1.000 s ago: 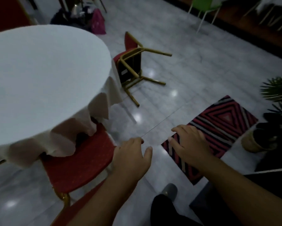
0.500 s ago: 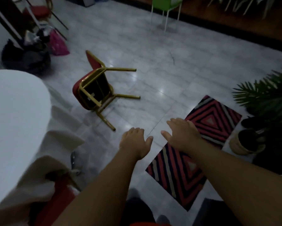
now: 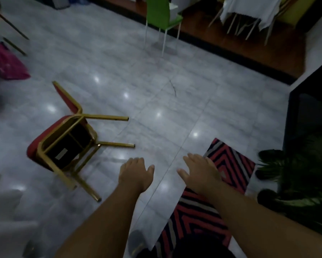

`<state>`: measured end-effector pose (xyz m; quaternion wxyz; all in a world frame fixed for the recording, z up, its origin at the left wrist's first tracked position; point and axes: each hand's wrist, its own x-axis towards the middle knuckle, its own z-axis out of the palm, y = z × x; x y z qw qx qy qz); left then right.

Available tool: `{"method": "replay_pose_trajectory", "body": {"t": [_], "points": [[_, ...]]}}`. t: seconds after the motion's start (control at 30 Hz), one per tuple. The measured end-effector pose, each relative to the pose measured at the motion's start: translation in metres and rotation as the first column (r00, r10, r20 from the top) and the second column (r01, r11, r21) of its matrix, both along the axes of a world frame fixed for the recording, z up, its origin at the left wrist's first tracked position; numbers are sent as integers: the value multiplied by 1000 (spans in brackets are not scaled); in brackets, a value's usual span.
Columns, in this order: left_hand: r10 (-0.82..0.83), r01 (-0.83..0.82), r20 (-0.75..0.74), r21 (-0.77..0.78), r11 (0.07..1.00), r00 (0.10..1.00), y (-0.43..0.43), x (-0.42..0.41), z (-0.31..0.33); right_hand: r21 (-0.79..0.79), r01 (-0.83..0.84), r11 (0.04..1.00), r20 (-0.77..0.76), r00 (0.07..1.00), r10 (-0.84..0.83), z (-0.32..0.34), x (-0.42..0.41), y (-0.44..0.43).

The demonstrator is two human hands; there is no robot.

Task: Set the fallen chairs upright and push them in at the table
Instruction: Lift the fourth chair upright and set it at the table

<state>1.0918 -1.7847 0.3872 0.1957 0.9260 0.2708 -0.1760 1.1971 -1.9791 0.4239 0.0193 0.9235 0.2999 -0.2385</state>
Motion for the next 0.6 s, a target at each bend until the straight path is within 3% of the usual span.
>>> {"method": "replay_pose_trajectory", "body": {"t": [0.23, 0.6], "points": [[14, -14, 20, 4, 1000, 1000, 57, 172, -1, 35, 8, 999, -2, 1000, -8, -19, 171, 69], [299, -302, 105, 16, 953, 948, 177, 369, 11, 56, -342, 938, 24, 940, 341, -15, 413, 246]]}}
